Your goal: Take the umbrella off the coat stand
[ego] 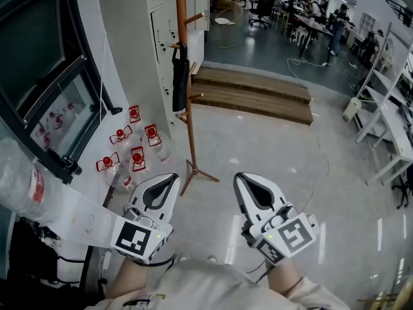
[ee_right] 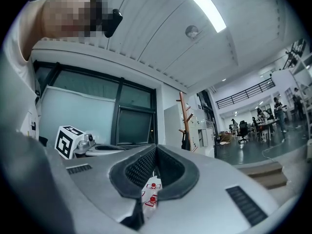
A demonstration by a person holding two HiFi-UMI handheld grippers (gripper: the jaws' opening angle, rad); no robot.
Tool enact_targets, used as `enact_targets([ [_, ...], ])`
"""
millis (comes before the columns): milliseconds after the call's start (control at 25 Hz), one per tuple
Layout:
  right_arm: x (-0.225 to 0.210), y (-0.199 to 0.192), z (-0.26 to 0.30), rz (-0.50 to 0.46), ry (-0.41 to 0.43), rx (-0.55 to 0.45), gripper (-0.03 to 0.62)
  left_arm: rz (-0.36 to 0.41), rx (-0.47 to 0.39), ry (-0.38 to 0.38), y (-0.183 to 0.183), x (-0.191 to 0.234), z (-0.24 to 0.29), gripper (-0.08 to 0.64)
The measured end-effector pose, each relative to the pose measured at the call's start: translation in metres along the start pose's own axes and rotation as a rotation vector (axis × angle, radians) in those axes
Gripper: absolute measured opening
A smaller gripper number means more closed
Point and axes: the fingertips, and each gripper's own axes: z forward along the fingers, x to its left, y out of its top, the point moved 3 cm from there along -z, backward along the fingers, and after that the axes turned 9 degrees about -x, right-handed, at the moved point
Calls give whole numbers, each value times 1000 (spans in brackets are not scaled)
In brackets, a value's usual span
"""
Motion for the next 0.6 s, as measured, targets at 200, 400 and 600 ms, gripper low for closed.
enact_targets([
  [200,-17,-3,-12,9,10,4,8,20,8,14,-4,-16,12,8],
  [400,-28,-6,-19,13,16,7,8,29,34,18,-4,-30,18,8],
  [600,-33,-9,-21,32,25,2,8,21,62,21,-9,-34,18,8],
])
